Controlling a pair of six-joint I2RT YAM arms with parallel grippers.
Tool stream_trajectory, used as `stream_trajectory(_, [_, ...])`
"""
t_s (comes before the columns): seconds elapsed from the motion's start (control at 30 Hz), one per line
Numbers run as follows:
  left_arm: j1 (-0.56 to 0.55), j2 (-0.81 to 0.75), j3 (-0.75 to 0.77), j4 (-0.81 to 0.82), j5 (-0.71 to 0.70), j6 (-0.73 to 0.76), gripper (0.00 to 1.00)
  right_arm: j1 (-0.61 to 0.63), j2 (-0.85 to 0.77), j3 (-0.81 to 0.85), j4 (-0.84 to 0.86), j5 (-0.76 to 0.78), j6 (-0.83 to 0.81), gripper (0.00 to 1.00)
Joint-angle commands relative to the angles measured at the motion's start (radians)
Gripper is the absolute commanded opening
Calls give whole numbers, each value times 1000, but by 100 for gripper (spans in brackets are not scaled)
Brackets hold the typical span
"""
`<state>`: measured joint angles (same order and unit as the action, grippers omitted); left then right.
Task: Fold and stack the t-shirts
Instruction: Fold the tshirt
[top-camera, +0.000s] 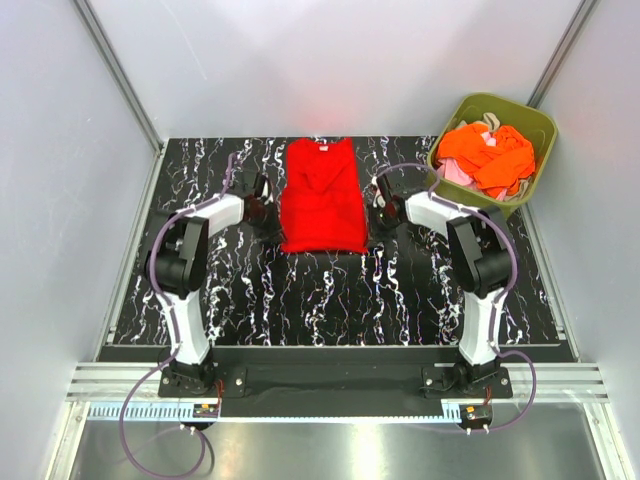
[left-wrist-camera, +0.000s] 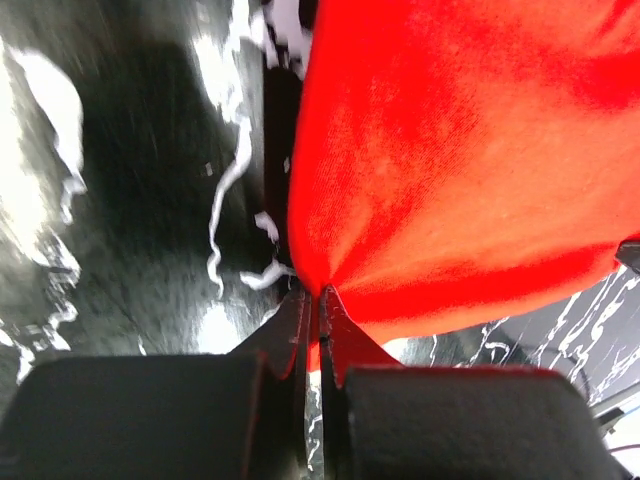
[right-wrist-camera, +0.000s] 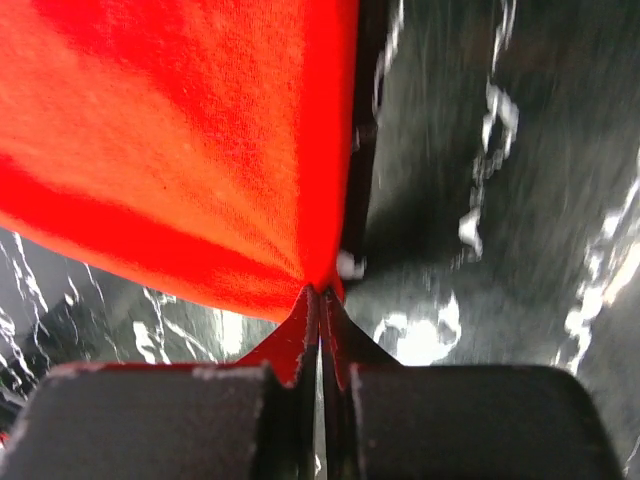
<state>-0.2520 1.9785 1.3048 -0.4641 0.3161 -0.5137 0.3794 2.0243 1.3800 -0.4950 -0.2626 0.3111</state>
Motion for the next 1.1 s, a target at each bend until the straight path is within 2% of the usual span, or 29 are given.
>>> stream_trajectory(0.0, [-18,-128,-94,-15,-34,-18,0,0,-122,-103,6,13,17,0])
stream_trajectory(0.1, [-39,-200,-192,-15,-34,-31,2,16,-215,-233,30,6,39,0])
stream_trajectory(0.27, [-72,-360,-359,-13,-28,-45,30,61,-400,-458,82,8,118,2])
stream_trajectory(0.3, [-72,-386,-374,-13,-25,-45,36,64,-424,-478,84,6,140,6])
stream_trajectory(0.37, [-73,-443,-391,-15,-17,-39,40,64,-482,-518,85,5,158,19])
stream_trajectory(0.4, [-72,-454,-385,-18,-18,-33,42,64,-498,-524,84,-4,169,34])
stream_trajectory(0.43, [-72,-458,-374,-24,-21,-23,51,64,-527,-527,81,-3,172,38])
stream_trajectory(0.53, [-70,-414,-285,-45,-49,33,59,64,-567,-493,41,31,178,43])
stream_trajectory(0.6, [-67,-330,-205,-51,-61,72,59,64,-561,-440,38,40,155,44])
stream_trajectory(0.9, [-53,-45,76,-54,-46,113,44,30,-299,-162,-10,108,7,42])
stream_trajectory(0.97, [-49,-8,134,-59,-35,121,40,21,-236,-108,-13,123,-19,42])
stream_trajectory(1.07, [-41,40,180,-67,-37,119,26,1,-162,-49,-23,134,-44,40])
